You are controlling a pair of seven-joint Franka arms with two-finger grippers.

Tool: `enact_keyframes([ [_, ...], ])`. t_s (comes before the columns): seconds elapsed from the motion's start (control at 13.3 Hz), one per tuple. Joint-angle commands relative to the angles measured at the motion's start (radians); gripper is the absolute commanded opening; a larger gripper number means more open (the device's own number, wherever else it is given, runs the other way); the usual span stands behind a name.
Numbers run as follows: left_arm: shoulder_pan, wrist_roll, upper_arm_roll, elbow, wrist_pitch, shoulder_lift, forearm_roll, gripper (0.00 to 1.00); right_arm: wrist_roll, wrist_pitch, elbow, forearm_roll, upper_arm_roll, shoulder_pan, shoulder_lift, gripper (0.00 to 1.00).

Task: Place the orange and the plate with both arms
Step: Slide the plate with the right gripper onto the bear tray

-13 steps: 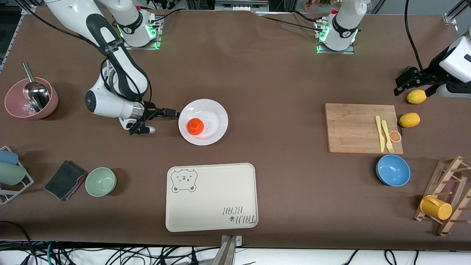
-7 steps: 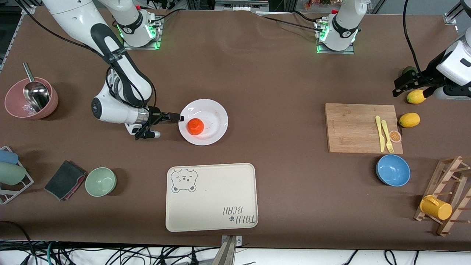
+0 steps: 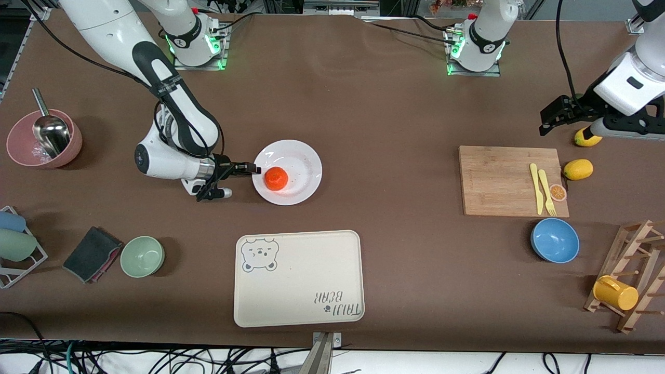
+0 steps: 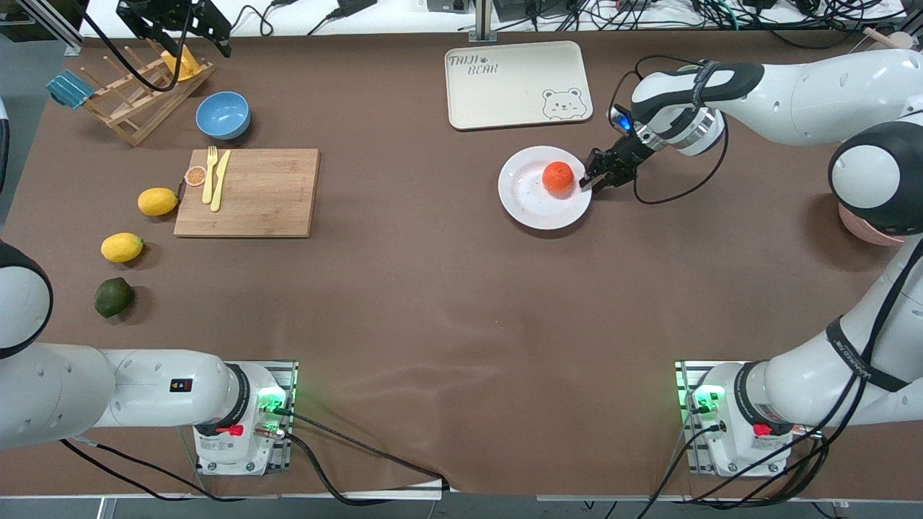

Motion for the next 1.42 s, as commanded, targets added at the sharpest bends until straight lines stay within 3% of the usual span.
enact_keyframes([
  [0.0,-0.005,0.009,0.010,-0.007,0.008,-0.025,0.012,1.00,-0.043,0.004,0.019,0.026,0.005,-0.002,0.024,0.08],
  [0.07,-0.005,0.010,0.010,-0.008,0.006,-0.031,0.012,1.00,-0.041,0.002,0.026,0.026,0.005,-0.002,0.025,0.00],
  [0.67,0.019,0.010,-0.001,0.064,-0.026,0.034,0.013,1.00,-0.046,-0.034,0.103,0.038,0.005,-0.040,0.044,0.00],
  [0.75,0.018,0.010,-0.002,0.071,-0.044,0.035,0.015,1.00,-0.049,-0.076,0.127,0.053,0.005,-0.056,0.044,0.00],
  [1.05,0.018,0.016,-0.001,0.251,-0.283,0.083,0.045,1.00,-0.121,-0.218,0.189,0.111,0.003,-0.140,0.044,0.00],
  [1.35,0.015,0.012,-0.001,0.261,-0.288,0.124,0.044,1.00,-0.132,-0.277,0.253,0.159,0.003,-0.174,0.045,0.00],
])
